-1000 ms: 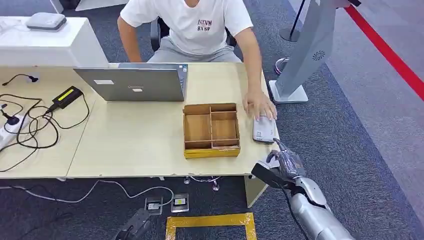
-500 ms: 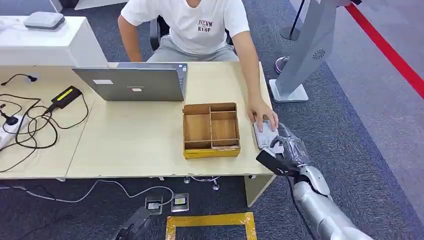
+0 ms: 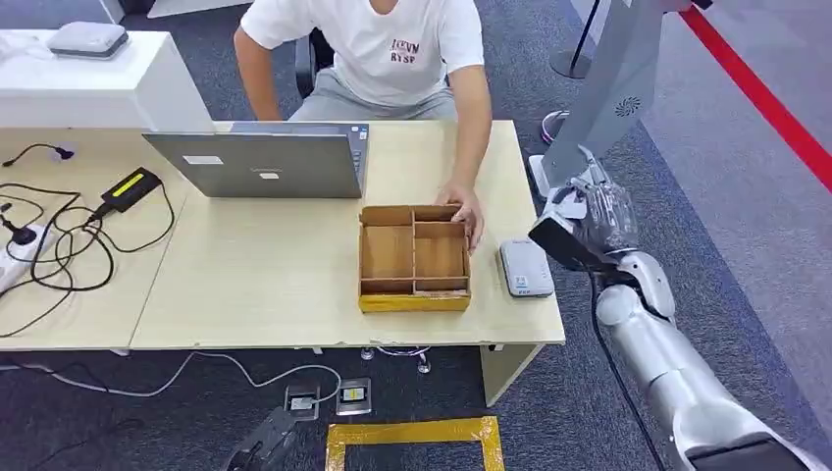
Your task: Pass the card to the sensor for recognition and then transmit it.
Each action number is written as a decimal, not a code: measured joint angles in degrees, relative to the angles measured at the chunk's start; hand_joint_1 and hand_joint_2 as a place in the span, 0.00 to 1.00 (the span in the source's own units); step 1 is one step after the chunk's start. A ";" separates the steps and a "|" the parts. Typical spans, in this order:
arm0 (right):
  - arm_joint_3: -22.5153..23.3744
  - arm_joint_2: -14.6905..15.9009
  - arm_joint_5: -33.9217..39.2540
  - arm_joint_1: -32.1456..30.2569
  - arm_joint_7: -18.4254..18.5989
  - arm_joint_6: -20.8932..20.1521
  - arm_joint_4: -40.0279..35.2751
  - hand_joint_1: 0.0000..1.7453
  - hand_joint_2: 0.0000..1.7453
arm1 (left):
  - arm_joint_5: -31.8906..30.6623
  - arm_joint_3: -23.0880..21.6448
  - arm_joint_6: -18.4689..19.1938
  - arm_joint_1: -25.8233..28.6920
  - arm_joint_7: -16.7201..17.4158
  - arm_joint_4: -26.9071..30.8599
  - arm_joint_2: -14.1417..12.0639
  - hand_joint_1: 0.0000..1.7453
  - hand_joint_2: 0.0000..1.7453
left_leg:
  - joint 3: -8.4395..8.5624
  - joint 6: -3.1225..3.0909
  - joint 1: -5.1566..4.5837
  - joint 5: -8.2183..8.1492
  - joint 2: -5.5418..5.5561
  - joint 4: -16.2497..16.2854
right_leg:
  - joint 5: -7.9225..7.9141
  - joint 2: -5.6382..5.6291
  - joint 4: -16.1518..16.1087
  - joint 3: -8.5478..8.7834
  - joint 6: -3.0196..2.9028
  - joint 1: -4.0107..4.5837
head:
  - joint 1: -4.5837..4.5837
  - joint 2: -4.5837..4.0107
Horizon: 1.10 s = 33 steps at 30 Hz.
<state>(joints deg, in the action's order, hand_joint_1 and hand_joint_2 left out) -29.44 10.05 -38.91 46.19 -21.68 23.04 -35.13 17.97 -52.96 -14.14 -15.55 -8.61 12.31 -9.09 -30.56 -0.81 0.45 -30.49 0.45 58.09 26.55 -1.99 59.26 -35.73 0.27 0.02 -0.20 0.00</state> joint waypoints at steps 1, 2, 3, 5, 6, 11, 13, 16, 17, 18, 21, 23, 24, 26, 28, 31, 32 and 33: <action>0.09 0.00 0.09 0.18 0.15 -0.44 -0.81 1.00 1.00 | -0.02 0.02 0.00 -0.01 -0.04 0.00 0.02 0.00 0.00 | 0.00 0.00 0.00 0.00 0.00 0.00 | 0.00 0.00 0.00 0.00 0.00 0.00 | 0.02 0.00; 0.13 0.00 0.26 0.37 0.57 -0.92 -1.68 1.00 1.00 | -0.04 0.00 0.00 -0.01 -0.17 0.00 0.02 0.00 0.00 | 0.00 0.00 0.00 0.00 0.00 0.00 | 0.00 0.00 0.00 0.00 0.00 0.00 | 0.02 0.00; 0.15 0.00 0.48 0.53 0.92 -1.40 -2.57 1.00 1.00 | -0.09 0.02 0.02 -0.01 -0.26 0.00 0.02 0.00 0.00 | 0.00 0.00 0.00 0.00 0.00 0.00 | 0.00 0.01 0.01 0.01 0.00 0.00 | 0.02 0.00; 0.18 -0.02 0.53 0.89 1.55 -2.67 -4.66 1.00 1.00 | -0.24 0.02 0.04 -0.03 -0.50 0.00 0.02 0.00 0.00 | 0.00 0.00 0.00 0.00 0.00 0.00 | 0.00 0.01 0.00 0.00 0.00 0.00 | 0.02 0.00; 0.16 -0.07 0.46 1.00 1.97 -3.54 -5.89 1.00 1.00 | -0.43 0.00 0.09 -0.05 -0.52 0.00 0.02 0.00 0.00 | 0.00 0.00 0.01 0.00 0.00 0.00 | 0.00 0.01 0.01 0.01 0.00 0.00 | 0.02 0.00; -0.22 -1.40 -1.73 1.75 2.86 -7.00 -9.35 1.00 1.00 | -1.40 0.02 0.88 -0.27 -0.57 0.00 0.04 0.00 0.00 | -0.01 0.00 0.03 0.00 0.00 0.00 | 0.00 0.00 0.02 -0.02 0.00 0.01 | 0.02 0.00; -0.37 -2.27 -2.19 2.14 2.56 -7.72 -9.35 1.00 1.00 | -1.84 0.02 1.18 -0.45 -0.57 0.00 0.04 0.00 0.00 | -0.02 0.00 0.03 0.00 0.00 0.00 | 0.00 0.01 0.02 -0.03 -0.01 0.01 | 0.00 0.00; -0.57 -3.46 -2.75 2.71 2.16 -8.20 -9.26 1.00 1.00 | -2.27 0.02 1.49 -0.59 -0.55 0.00 0.04 0.00 0.00 | -0.05 0.00 0.03 0.00 0.01 0.00 | 0.00 0.01 0.04 -0.04 -0.01 0.01 | 0.02 0.00; -0.61 -3.98 -3.26 3.09 1.94 -8.20 -8.96 1.00 1.00 | -2.56 0.02 1.71 -0.67 -0.50 0.00 0.04 0.00 0.00 | -0.06 0.00 0.03 0.00 0.01 0.00 | 0.00 0.01 0.05 -0.05 -0.01 0.01 | 0.02 0.00; -0.63 -4.66 -3.80 3.74 1.75 -8.20 -8.21 1.00 1.00 | -2.82 0.02 1.88 -0.80 -0.37 0.00 0.04 0.00 0.00 | -0.08 0.00 0.03 0.00 0.01 0.00 | 0.00 0.01 0.05 -0.06 -0.01 0.01 | 0.00 0.00; -1.26 -6.82 -4.79 5.85 1.66 -8.46 -4.66 1.00 1.00 | -3.06 0.00 1.99 -1.28 0.00 0.00 0.07 0.00 0.00 | -0.07 0.01 0.03 0.01 0.01 0.00 | 0.00 0.00 0.06 -0.08 -0.01 0.02 | 0.00 0.00; -1.40 -7.72 -5.00 6.32 1.60 -8.39 -3.08 1.00 1.00 | -3.08 0.00 2.01 -1.43 0.02 0.00 0.09 0.00 0.00 | -0.08 0.01 0.03 0.01 0.05 0.00 | 0.01 0.01 0.06 -0.08 -0.01 0.02 | 0.02 0.00; -1.44 -8.11 -5.09 6.43 1.57 -8.35 -2.57 1.00 1.00 | -3.08 0.00 2.01 -1.42 0.02 0.00 0.09 0.00 0.00 | -0.09 0.01 0.03 0.01 0.07 0.00 | 0.01 0.02 0.06 -0.08 -0.02 0.02 | 0.00 0.00; -1.46 -8.92 -5.13 6.86 1.49 -8.26 -1.13 1.00 1.00 | -3.10 0.00 1.99 -1.43 0.02 0.00 0.09 0.00 0.00 | -0.10 0.01 0.03 0.01 0.07 0.00 | 0.01 0.02 0.07 -0.10 -0.02 0.02 | 0.02 0.00; -1.49 -9.27 -5.14 7.11 1.35 -8.26 -0.32 1.00 1.00 | -3.10 0.00 1.99 -1.43 0.04 0.00 0.11 0.00 0.00 | -0.11 0.01 0.02 0.00 0.07 0.00 | 0.02 0.02 0.06 -0.11 -0.03 0.02 | 0.00 0.00; -1.68 -9.79 -5.11 7.83 1.16 -8.26 1.19 1.00 1.00 | -3.10 0.00 1.99 -1.43 0.02 0.00 0.11 0.00 0.00 | -0.16 0.01 0.01 0.00 0.06 0.00 | 0.02 0.02 0.06 -0.17 -0.03 0.01 | 0.02 0.00; -2.10 -10.05 -5.11 8.12 1.16 -8.26 2.00 1.00 1.00 | -3.10 0.00 1.99 -1.45 0.02 0.00 0.11 0.00 0.00 | -0.16 0.01 0.01 0.00 0.06 0.00 | 0.02 0.01 0.06 -0.17 -0.03 0.01 | 0.02 0.00; -2.25 -10.21 -5.14 8.23 1.16 -8.28 2.41 1.00 1.00 | -3.10 0.00 1.99 -1.45 0.04 0.00 0.11 0.00 0.00 | -0.16 0.01 0.01 0.00 0.05 0.00 | 0.02 0.01 0.06 -0.17 -0.03 0.01 | 0.00 0.00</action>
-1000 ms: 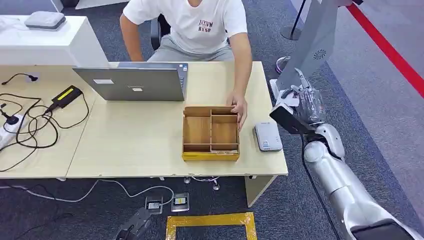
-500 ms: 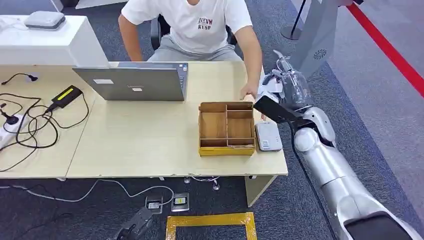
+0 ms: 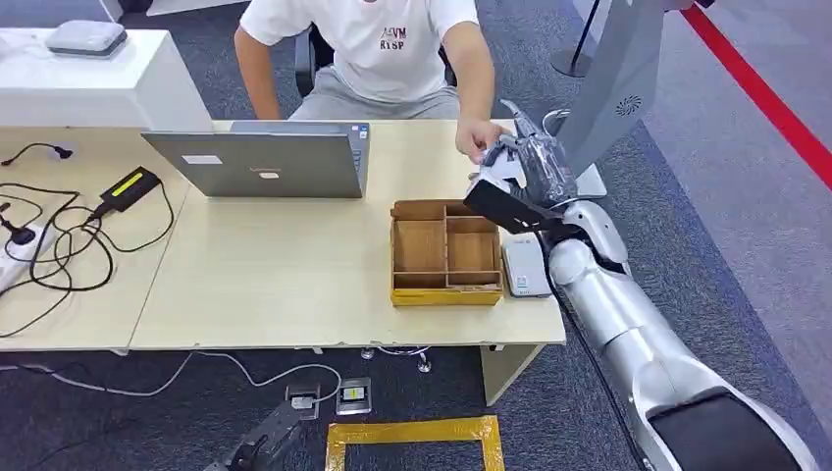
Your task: Pass the card to the sensor for recognition and then transmit it.
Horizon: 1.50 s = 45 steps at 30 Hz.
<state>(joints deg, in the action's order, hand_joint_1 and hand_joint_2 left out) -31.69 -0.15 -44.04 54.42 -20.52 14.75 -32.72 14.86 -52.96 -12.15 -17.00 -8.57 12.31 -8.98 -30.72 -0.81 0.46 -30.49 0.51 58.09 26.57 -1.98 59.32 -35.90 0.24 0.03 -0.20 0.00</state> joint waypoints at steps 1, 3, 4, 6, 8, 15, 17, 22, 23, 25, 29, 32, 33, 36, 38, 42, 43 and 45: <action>0.00 -0.07 -0.02 0.02 0.00 -0.07 0.24 1.00 1.00 | 0.02 0.00 0.00 0.01 0.00 0.00 0.00 0.00 0.00 | -0.01 0.00 0.00 0.00 0.01 0.00 | 0.00 0.00 0.00 0.00 0.00 0.00 | 0.02 0.00; -0.04 -0.35 -0.22 0.13 0.04 -0.37 0.83 1.00 1.00 | 0.09 0.00 0.00 0.03 0.11 0.00 0.02 0.00 0.00 | -0.05 0.00 0.00 0.00 0.06 0.00 | 0.00 0.02 0.00 -0.01 0.00 0.00 | 0.00 0.00; -0.09 -0.63 -0.33 0.29 0.17 -0.53 1.35 1.00 1.00 | 0.15 0.00 -0.02 0.05 0.15 0.00 0.02 0.00 0.00 | -0.06 0.00 0.00 0.00 0.06 0.00 | 0.00 0.02 0.01 -0.03 0.00 0.00 | 0.02 0.00; -0.18 -1.09 -0.50 0.47 0.24 -0.83 2.23 1.00 1.00 | 0.53 0.02 -0.11 0.14 0.18 0.00 0.02 0.00 0.00 | -0.07 0.00 0.01 0.00 0.06 0.00 | 0.00 0.03 0.01 -0.04 0.00 0.00 | 0.00 0.00; -0.48 -1.53 -0.63 0.51 0.24 -0.96 2.87 1.00 1.00 | 0.77 0.00 -0.26 0.34 0.18 0.00 0.02 0.00 0.00 | -0.07 0.00 0.02 0.00 0.05 0.00 | 0.01 0.03 0.03 -0.06 -0.01 0.01 | 0.00 0.00; -1.09 -2.38 -1.33 0.60 0.79 -0.99 4.65 1.00 1.00 | 0.90 0.00 -0.63 0.65 0.18 0.00 0.20 0.00 0.00 | -0.09 0.00 0.01 0.00 0.08 0.00 | 0.04 0.02 0.03 -0.07 -0.05 0.01 | 0.00 0.00; -1.16 -2.38 -1.40 0.57 1.07 -0.88 5.05 1.00 1.00 | 0.85 0.00 -0.68 0.66 0.35 0.00 0.22 0.00 0.00 | -0.09 0.00 0.01 0.00 0.08 0.00 | 0.04 0.02 0.02 -0.07 -0.05 0.01 | -0.02 0.00; -1.62 -2.38 -1.62 0.45 1.40 -0.20 5.97 1.00 1.00 | 0.85 0.00 -0.72 0.86 0.61 0.00 0.22 0.00 0.00 | -0.09 0.00 0.00 0.00 0.08 0.00 | 0.04 0.02 0.02 -0.07 -0.05 0.01 | 0.00 0.00; -1.64 -2.38 -1.66 0.39 1.40 -0.15 6.17 0.96 1.00 | 0.87 0.00 -0.72 0.94 0.61 0.00 0.22 0.00 0.00 | -0.09 0.00 0.00 0.00 0.08 0.00 | 0.04 0.02 0.02 -0.07 -0.05 0.01 | 0.00 0.00; -1.66 -2.38 -1.68 0.36 1.40 -0.15 6.43 0.00 1.00 | 0.85 0.00 -0.74 1.04 0.61 0.00 0.22 0.00 0.00 | -0.09 0.00 0.00 0.00 0.08 0.00 | 0.04 0.02 0.02 -0.08 -0.05 0.01 | 0.02 0.00; -2.01 -2.38 -2.21 0.19 1.44 0.52 7.00 0.00 1.00 | 0.90 0.00 -0.81 1.09 0.66 0.00 0.22 0.00 0.00 | -0.08 0.00 0.01 -0.01 0.07 0.00 | 0.04 0.02 0.02 -0.07 -0.05 0.01 | 0.02 0.00; -2.03 -2.38 -2.27 0.04 1.18 2.29 7.41 0.00 1.00 | 1.22 0.02 -1.07 1.61 0.66 0.00 0.22 0.00 0.00 | -0.08 0.00 0.00 -0.01 0.07 0.00 | 0.04 0.02 0.02 -0.07 -0.05 0.01 | 0.02 0.00; -2.03 -2.36 -2.27 0.04 1.09 2.67 7.50 0.00 1.00 | 1.35 0.02 -1.25 1.92 0.66 0.00 0.22 0.00 0.00 | -0.07 0.00 0.00 0.00 0.07 0.00 | 0.04 0.02 0.02 -0.07 -0.05 0.01 | 0.00 0.00; -2.03 -2.25 -2.25 0.08 0.68 3.34 7.59 0.00 1.00 | 1.64 0.07 -1.62 2.87 0.64 -0.02 0.13 0.00 0.00 | -0.06 0.00 0.00 0.00 0.05 0.00 | 0.04 0.01 0.02 -0.07 -0.05 0.01 | 0.00 0.00; -2.06 -2.03 -2.23 0.25 0.63 3.52 7.59 0.00 1.00 | 1.97 0.09 -2.03 3.54 0.53 -0.02 0.00 0.00 0.00 | -0.05 0.00 0.00 0.00 0.05 0.00 | 0.04 0.00 0.02 -0.08 -0.05 0.01 | 0.02 0.00; -2.06 -0.74 -2.10 0.69 0.50 3.98 7.56 0.00 1.00 | 2.32 0.13 -2.12 4.76 0.50 -0.02 -0.72 0.00 0.00 | -0.06 0.00 0.01 0.00 0.06 0.00 | 0.04 0.01 0.04 -0.06 -0.05 0.02 | 0.02 0.00; -2.06 -0.50 -2.14 0.72 0.33 4.17 7.56 0.00 1.00 | 2.58 0.15 -2.23 5.03 0.53 -0.02 -0.87 0.00 0.00 | -0.06 0.00 0.01 0.00 0.06 0.00 | 0.04 0.01 0.04 -0.07 -0.05 0.02 | 0.00 0.00; -2.06 -0.13 -2.40 0.89 0.07 4.41 7.56 0.00 1.00 | 3.10 0.17 -2.60 5.52 0.52 -0.02 -1.14 0.00 0.00 | -0.06 0.00 0.00 0.00 0.04 0.00 | 0.04 -0.01 0.04 -0.08 -0.05 0.01 | 0.02 0.00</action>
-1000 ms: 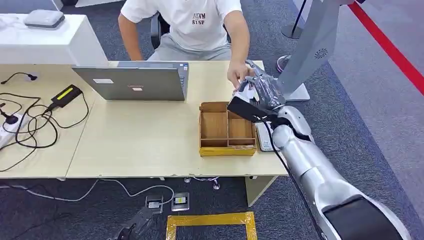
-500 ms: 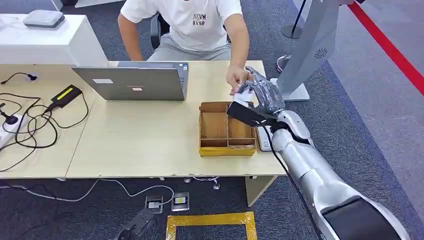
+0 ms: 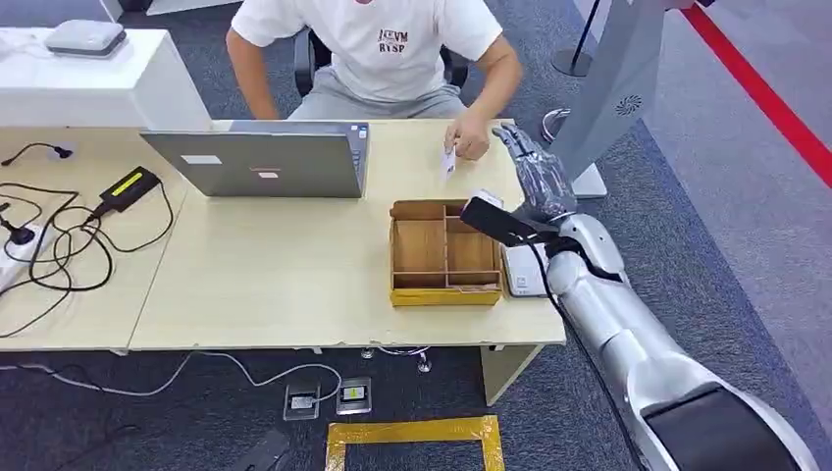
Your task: Pass the card to the sensor for recognition and then transmit it.
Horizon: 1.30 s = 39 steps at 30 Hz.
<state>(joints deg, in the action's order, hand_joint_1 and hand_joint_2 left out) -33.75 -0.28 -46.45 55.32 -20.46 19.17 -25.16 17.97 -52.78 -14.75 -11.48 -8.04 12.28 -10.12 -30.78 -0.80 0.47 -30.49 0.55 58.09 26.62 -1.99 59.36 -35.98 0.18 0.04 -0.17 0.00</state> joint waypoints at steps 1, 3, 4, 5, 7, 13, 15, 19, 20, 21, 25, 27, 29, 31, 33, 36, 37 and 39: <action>0.00 0.15 -0.09 0.15 -0.09 0.09 0.00 0.00 1.00 | 0.09 0.00 -0.05 0.15 -0.02 0.00 -0.09 0.00 0.00 | 0.00 0.00 0.00 0.00 0.00 0.00 | 0.00 0.00 0.00 0.00 0.00 0.00 | -0.02 0.00; 0.00 0.33 -0.11 0.57 -0.22 0.22 -0.02 0.00 1.00 | 0.50 0.00 -0.35 0.35 -0.06 0.00 -0.24 0.00 0.00 | 0.00 0.00 0.00 0.00 0.01 0.00 | 0.00 0.01 -0.01 0.01 0.00 0.00 | 0.00 0.00; 0.00 0.37 -0.06 0.75 -0.39 0.33 -0.02 0.00 1.00 | 0.61 0.02 -0.48 0.47 -0.06 0.00 -0.37 0.00 0.00 | 0.00 0.00 0.00 0.00 0.01 0.00 | 0.00 0.02 -0.01 0.01 0.00 0.00 | -0.02 0.00; 0.00 0.46 0.13 0.87 -0.74 0.44 -0.11 0.00 1.00 | 0.68 0.02 -0.53 0.59 -0.13 0.00 -0.44 0.00 0.00 | 0.00 0.00 0.00 0.00 0.01 0.00 | 0.00 0.02 -0.01 0.01 0.00 0.00 | 0.00 0.00; 0.02 0.68 0.42 1.03 -1.33 0.57 -0.15 0.00 1.00 | 0.83 0.02 -0.66 0.90 -0.41 0.00 -0.66 0.00 0.00 | 0.00 0.00 0.00 0.00 0.01 0.00 | 0.00 0.02 0.00 0.01 0.00 0.00 | 0.00 0.00; 0.09 1.73 0.94 1.68 -2.45 0.98 -1.09 0.00 1.00 | 1.01 0.02 -0.98 2.08 -0.65 -0.07 -1.77 0.00 0.00 | 0.00 0.00 0.00 0.00 0.00 0.00 | 0.00 0.01 0.02 -0.01 0.00 0.00 | 0.00 0.00; 0.11 2.34 1.09 2.95 -2.47 0.46 -1.68 0.00 1.00 | 0.94 0.02 -0.94 2.36 -0.65 -0.09 -2.53 0.00 0.00 | 0.00 0.00 0.00 0.00 0.01 0.00 | 0.00 0.01 0.02 -0.01 0.00 0.00 | 0.00 0.00; 0.15 3.10 1.53 4.56 -2.47 0.24 -2.80 0.00 1.00 | 1.16 0.02 -1.45 2.57 -0.65 -0.22 -3.54 0.00 0.00 | 0.01 0.00 0.00 0.00 0.01 0.00 | 0.00 0.02 0.03 0.00 0.00 0.01 | 0.00 0.00; 0.20 3.24 1.60 4.91 -2.47 0.26 -3.04 0.00 1.00 | 1.95 0.09 -1.88 2.57 -0.65 -0.24 -3.72 0.00 0.00 | 0.00 0.00 0.00 0.00 0.01 0.00 | 0.00 0.02 0.03 0.00 0.00 0.00 | -0.04 0.00; 0.22 3.39 1.72 5.42 -2.56 0.13 -3.17 0.00 1.00 | 2.55 0.26 -2.05 2.57 -0.65 -0.24 -3.89 0.00 0.00 | 0.00 0.00 0.00 0.01 0.01 0.00 | 0.00 0.02 0.05 0.00 0.00 0.00 | 0.00 0.00; 0.39 3.74 2.80 8.57 -3.78 -2.36 -3.94 0.00 1.00 | 4.13 1.03 -2.47 2.48 -0.65 -0.24 -4.90 0.00 0.00 | 0.04 0.00 -0.01 0.01 0.00 0.00 | 0.00 0.01 0.06 0.00 0.00 0.00 | -0.02 0.00; 0.50 3.85 3.48 10.13 -4.46 -3.72 -4.26 0.00 1.00 | 4.90 1.44 -2.76 2.47 -0.65 -0.26 -5.40 0.00 0.00 | 0.03 0.00 0.00 0.01 0.00 0.00 | 0.00 0.01 0.07 0.00 0.00 0.00 | -0.04 0.00; 0.57 4.13 4.26 11.60 -5.03 -4.90 -4.94 0.00 1.00 | 5.53 1.75 -3.06 2.54 -0.65 -0.37 -6.04 0.00 0.00 | 0.03 0.00 0.00 0.01 0.00 0.00 | 0.00 0.02 0.08 -0.01 0.00 0.01 | -0.04 0.00; 0.66 4.33 4.96 12.96 -5.44 -5.62 -5.42 0.00 1.00 | 6.34 2.27 -3.48 2.58 -0.65 -0.46 -6.65 0.00 0.00 | 0.02 0.00 0.00 0.01 0.00 0.00 | 0.00 0.02 0.08 -0.02 0.00 0.01 | 0.00 0.00; 0.74 4.50 5.68 14.34 -6.21 -6.12 -5.90 0.00 1.00 | 7.83 3.06 -4.31 2.65 -0.65 -0.57 -7.28 0.00 0.00 | 0.03 0.00 0.01 0.01 0.00 0.00 | 0.00 0.01 0.08 0.00 0.00 0.01 | -0.02 0.00; 1.04 4.65 6.94 16.27 -6.88 -7.72 -6.45 0.00 1.00 | 9.31 3.98 -5.14 2.72 -0.65 -0.57 -8.29 0.00 0.00 | 0.03 0.00 0.00 0.01 0.00 0.00 | 0.00 0.02 0.09 -0.01 0.00 0.01 | -0.02 0.00; 1.22 4.70 7.43 17.06 -6.95 -8.42 -6.69 0.00 1.00 | 9.73 4.46 -5.34 2.72 -0.65 -0.59 -8.61 0.00 0.00 | 0.03 0.00 0.00 0.01 0.00 0.00 | 0.00 0.01 0.08 0.00 0.00 0.01 | 0.00 0.00; 1.51 4.81 9.52 18.52 -7.19 -10.88 -7.47 0.00 1.00 | 10.49 5.07 -5.88 2.72 -0.79 -0.74 -9.16 0.00 0.00 | 0.04 0.00 0.00 0.01 0.00 0.00 | 0.00 0.01 0.08 0.00 0.00 0.01 | -0.02 0.00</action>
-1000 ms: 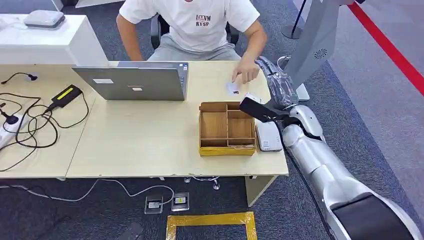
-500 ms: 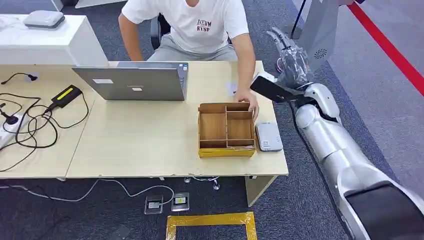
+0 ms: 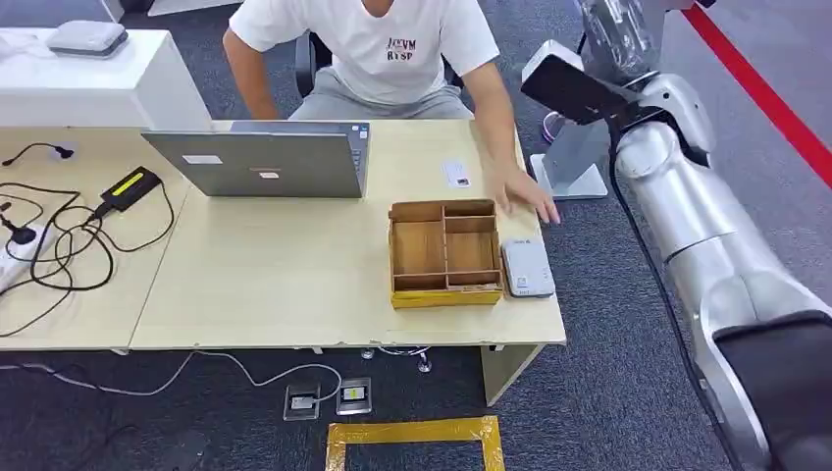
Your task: Pass the card to the sensor for recognition and then transmit it.
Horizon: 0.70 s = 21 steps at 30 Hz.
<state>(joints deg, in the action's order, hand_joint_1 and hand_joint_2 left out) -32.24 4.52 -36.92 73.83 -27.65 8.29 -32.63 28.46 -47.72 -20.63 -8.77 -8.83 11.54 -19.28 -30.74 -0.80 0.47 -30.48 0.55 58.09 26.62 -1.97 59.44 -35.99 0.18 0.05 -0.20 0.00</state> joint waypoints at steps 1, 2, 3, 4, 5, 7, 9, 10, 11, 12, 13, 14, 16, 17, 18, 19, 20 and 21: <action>0.30 0.13 1.68 0.57 0.04 -1.70 -0.65 0.00 1.00 | 0.39 0.41 -0.20 0.03 -0.30 -0.04 -0.13 0.00 0.00 | 0.00 0.00 0.00 0.00 0.00 0.00 | 0.00 0.01 0.00 0.00 0.00 0.00 | 0.02 0.00; 0.72 0.15 3.34 0.97 0.31 -3.21 -1.32 0.00 1.00 | 0.85 0.87 -0.44 0.03 -0.59 -0.13 -0.24 0.00 0.00 | 0.00 0.00 0.00 0.00 0.00 0.00 | 0.00 0.00 0.00 0.01 0.00 0.00 | 0.00 0.00; 1.12 0.17 5.72 1.21 0.79 -5.20 -2.19 0.00 1.00 | 1.31 1.25 -0.68 0.05 -1.01 -0.13 -0.26 0.00 0.00 | 0.00 0.00 0.00 0.00 0.01 0.00 | 0.00 0.00 -0.01 0.01 0.00 0.00 | 0.02 0.00; 1.55 0.24 7.93 1.22 1.42 -7.71 -3.04 0.00 1.00 | 1.77 1.68 -0.90 0.06 -1.38 -0.13 -0.26 0.00 0.00 | 0.00 0.00 0.00 0.00 0.01 0.00 | 0.00 0.00 -0.01 0.01 0.00 0.00 | 0.00 0.00; 1.77 0.26 9.77 1.10 2.14 -9.62 -3.95 0.00 1.00 | 2.08 2.14 -1.07 0.08 -1.60 -0.13 -0.22 0.00 0.00 | 0.00 0.00 0.00 0.00 0.01 0.00 | 0.00 0.00 -0.01 0.00 0.00 0.00 | 0.00 0.00; 2.12 0.28 12.19 0.25 3.46 -12.01 -5.80 0.00 1.00 | 2.80 2.65 -1.36 0.07 -2.25 -0.13 -0.09 0.00 0.00 | 0.02 0.00 0.00 0.00 0.01 0.00 | 0.01 -0.01 -0.02 0.01 -0.01 0.00 | 0.02 0.00; 2.27 0.39 15.30 -2.13 5.89 -16.54 -8.36 0.00 1.00 | 3.58 3.50 -1.79 0.06 -2.93 -0.13 0.13 0.00 0.00 | 0.08 0.00 0.00 -0.01 0.00 0.00 | 0.02 -0.02 -0.03 0.05 -0.03 0.02 | 0.00 0.00; 2.34 0.63 17.51 -4.39 7.23 -20.08 -10.22 0.00 1.00 | 4.05 3.93 -1.88 0.02 -3.28 -0.13 0.26 0.00 0.00 | 0.11 0.00 0.01 -0.01 0.00 0.00 | 0.02 -0.02 -0.03 0.09 -0.03 0.02 | 0.00 0.00; 2.34 0.79 18.96 -6.64 8.05 -22.49 -11.79 0.00 1.00 | 4.35 4.20 -1.88 0.02 -3.50 -0.13 0.39 0.00 0.00 | 0.11 0.00 0.00 -0.01 0.00 0.00 | 0.02 -0.02 -0.03 0.08 -0.03 0.02 | -0.02 0.00; 2.32 0.96 20.39 -9.26 9.15 -24.05 -13.87 0.00 1.00 | 4.48 4.57 -1.79 0.01 -3.84 -0.13 0.52 0.00 0.00 | 0.22 0.00 0.00 -0.01 0.00 0.00 | 0.02 -0.02 -0.04 0.06 -0.03 0.03 | 0.04 0.00; 2.32 1.29 21.34 -12.05 10.05 -24.38 -16.04 0.00 1.00 | 4.48 5.01 -1.70 -0.05 -3.96 -0.13 0.61 0.00 0.00 | 0.93 0.00 0.01 0.00 0.03 0.00 | 0.02 0.01 -0.04 0.07 -0.03 0.04 | 0.02 0.00; 2.25 1.55 21.67 -14.83 10.52 -24.38 -18.04 0.00 1.00 | 4.48 5.20 -1.66 -0.15 -3.98 -0.13 0.72 0.00 0.00 | 0.89 0.00 0.00 0.00 0.09 0.01 | 0.01 0.04 -0.04 0.05 -0.02 0.04 | -0.04 0.00; 2.21 2.16 21.89 -19.67 11.15 -24.16 -21.95 0.00 1.00 | 4.44 5.38 -1.66 -0.32 -3.98 -0.13 1.01 0.00 0.00 | 0.90 0.01 -0.03 0.03 0.14 0.03 | -0.01 0.09 -0.02 0.06 0.00 0.01 | 0.02 0.00; 2.19 2.36 21.93 -21.13 11.30 -23.96 -23.59 0.00 1.00 | 4.42 5.44 -1.68 -0.43 -3.98 -0.13 1.07 0.00 0.00 | 0.88 0.01 -0.03 0.02 0.14 0.03 | -0.01 0.09 -0.02 0.04 0.00 0.01 | 0.00 0.00; 2.19 2.64 21.95 -22.11 11.50 -23.81 -24.89 0.00 1.00 | 4.39 5.49 -1.68 -0.56 -3.98 -0.13 1.14 0.00 0.00 | 0.89 0.01 -0.03 0.02 0.13 0.03 | -0.01 0.08 -0.02 0.05 0.00 0.01 | 0.02 0.00; 2.19 2.84 22.02 -23.03 11.89 -23.63 -26.20 0.00 1.00 | 4.39 5.55 -1.70 -0.74 -3.98 -0.13 1.24 0.00 0.00 | 0.91 0.01 -0.02 0.02 0.13 0.03 | -0.01 0.07 -0.02 0.06 0.00 0.01 | 0.00 0.00; 2.19 3.12 22.04 -24.04 12.19 -23.44 -27.47 0.00 1.00 | 4.39 5.82 -1.71 -0.92 -3.98 -0.13 1.38 0.00 0.00 | 0.91 0.01 -0.03 0.02 0.13 0.03 | -0.01 0.05 -0.02 0.06 -0.01 0.01 | -0.02 0.00; 2.19 3.50 22.15 -25.07 12.65 -23.11 -28.82 0.00 1.00 | 4.42 6.03 -1.73 -0.97 -3.98 -0.13 1.49 0.00 0.00 | 0.91 0.01 -0.03 0.02 0.13 0.03 | -0.01 0.05 -0.03 0.06 -0.01 0.01 | 0.00 0.00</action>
<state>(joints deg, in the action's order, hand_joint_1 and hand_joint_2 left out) -30.05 8.02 -14.78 48.77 -14.99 -14.82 -61.46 32.87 -41.68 -22.36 -9.74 -12.81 11.41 -17.79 -29.84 -0.78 0.44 -30.46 0.68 58.12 26.61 -1.93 59.42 -35.93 0.18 0.05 -0.20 0.00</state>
